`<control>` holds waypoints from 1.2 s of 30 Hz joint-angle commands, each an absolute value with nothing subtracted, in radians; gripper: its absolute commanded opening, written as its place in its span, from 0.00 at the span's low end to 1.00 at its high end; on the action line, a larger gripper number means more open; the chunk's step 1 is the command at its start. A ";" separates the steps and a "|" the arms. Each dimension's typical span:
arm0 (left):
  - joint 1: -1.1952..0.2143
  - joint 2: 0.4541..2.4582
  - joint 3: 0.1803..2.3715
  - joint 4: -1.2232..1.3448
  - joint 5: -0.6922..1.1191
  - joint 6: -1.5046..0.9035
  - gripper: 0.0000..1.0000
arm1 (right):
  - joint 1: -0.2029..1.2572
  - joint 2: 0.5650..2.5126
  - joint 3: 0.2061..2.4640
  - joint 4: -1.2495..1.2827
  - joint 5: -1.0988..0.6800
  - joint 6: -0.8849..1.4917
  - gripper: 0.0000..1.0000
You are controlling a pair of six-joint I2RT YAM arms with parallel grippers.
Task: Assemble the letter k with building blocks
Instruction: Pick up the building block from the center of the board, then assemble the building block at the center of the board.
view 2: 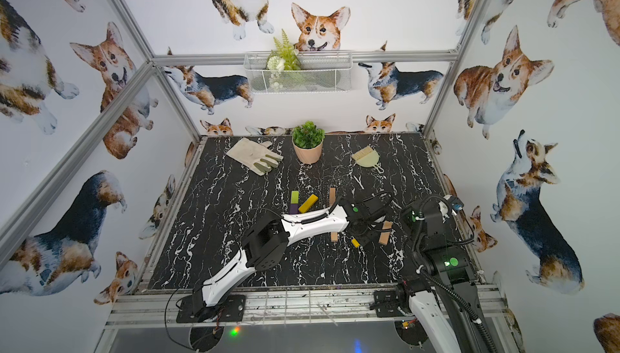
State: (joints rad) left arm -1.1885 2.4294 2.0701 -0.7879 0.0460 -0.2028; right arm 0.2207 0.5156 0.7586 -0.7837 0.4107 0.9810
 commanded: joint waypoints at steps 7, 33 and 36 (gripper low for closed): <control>-1.105 2.432 2.197 -0.911 0.063 -0.151 0.15 | 0.220 0.519 0.746 -0.797 0.404 1.014 0.65; -0.942 2.538 2.350 -0.954 0.042 -0.129 0.17 | 0.220 0.578 0.701 -0.765 0.325 1.039 0.65; -0.936 2.550 2.366 -0.957 0.037 -0.127 0.17 | 0.220 0.586 0.703 -0.762 0.321 1.039 0.65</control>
State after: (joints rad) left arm -0.9428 2.5401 2.3436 -0.9356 0.0387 -0.1493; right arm 0.2203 0.5800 0.7025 -0.7818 0.3286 1.0183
